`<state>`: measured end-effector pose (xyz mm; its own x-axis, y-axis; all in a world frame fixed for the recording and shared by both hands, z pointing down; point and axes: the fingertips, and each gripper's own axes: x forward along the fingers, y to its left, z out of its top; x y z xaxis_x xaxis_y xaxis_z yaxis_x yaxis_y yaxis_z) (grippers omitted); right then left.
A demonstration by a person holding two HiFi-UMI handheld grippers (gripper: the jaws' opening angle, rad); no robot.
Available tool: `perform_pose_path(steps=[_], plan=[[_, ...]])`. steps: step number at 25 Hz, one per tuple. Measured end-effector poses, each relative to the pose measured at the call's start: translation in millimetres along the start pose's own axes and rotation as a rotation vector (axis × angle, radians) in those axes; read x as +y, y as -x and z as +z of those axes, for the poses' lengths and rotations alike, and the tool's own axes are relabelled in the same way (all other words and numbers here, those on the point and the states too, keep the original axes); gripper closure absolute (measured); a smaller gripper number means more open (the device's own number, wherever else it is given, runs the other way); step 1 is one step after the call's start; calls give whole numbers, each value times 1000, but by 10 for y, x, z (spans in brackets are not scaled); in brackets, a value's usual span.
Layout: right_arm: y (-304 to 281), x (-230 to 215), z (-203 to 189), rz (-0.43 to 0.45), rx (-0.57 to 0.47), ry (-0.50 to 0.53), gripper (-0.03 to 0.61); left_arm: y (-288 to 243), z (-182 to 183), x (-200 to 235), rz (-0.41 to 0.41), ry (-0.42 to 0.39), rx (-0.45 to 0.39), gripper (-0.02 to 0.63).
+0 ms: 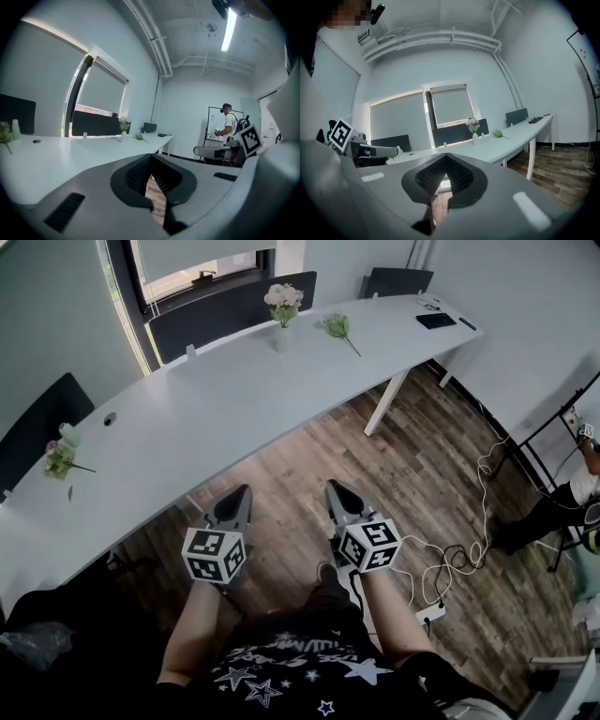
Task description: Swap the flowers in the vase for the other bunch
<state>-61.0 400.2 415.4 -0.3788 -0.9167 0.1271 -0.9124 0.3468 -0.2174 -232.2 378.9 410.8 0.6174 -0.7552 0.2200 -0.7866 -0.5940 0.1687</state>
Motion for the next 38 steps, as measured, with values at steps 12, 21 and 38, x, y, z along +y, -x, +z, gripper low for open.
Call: perform_pose_path(steps=[12, 21, 38], plan=[[-376, -1202, 360, 35, 11, -47, 577, -1063, 334, -303, 57, -10, 18, 606], [-599, -1747, 369, 106, 44, -88, 577, -1444, 374, -405, 149, 3, 32, 606], [-1051, -2234, 395, 215, 88, -102, 577, -1796, 390, -413, 277, 50, 16, 606]])
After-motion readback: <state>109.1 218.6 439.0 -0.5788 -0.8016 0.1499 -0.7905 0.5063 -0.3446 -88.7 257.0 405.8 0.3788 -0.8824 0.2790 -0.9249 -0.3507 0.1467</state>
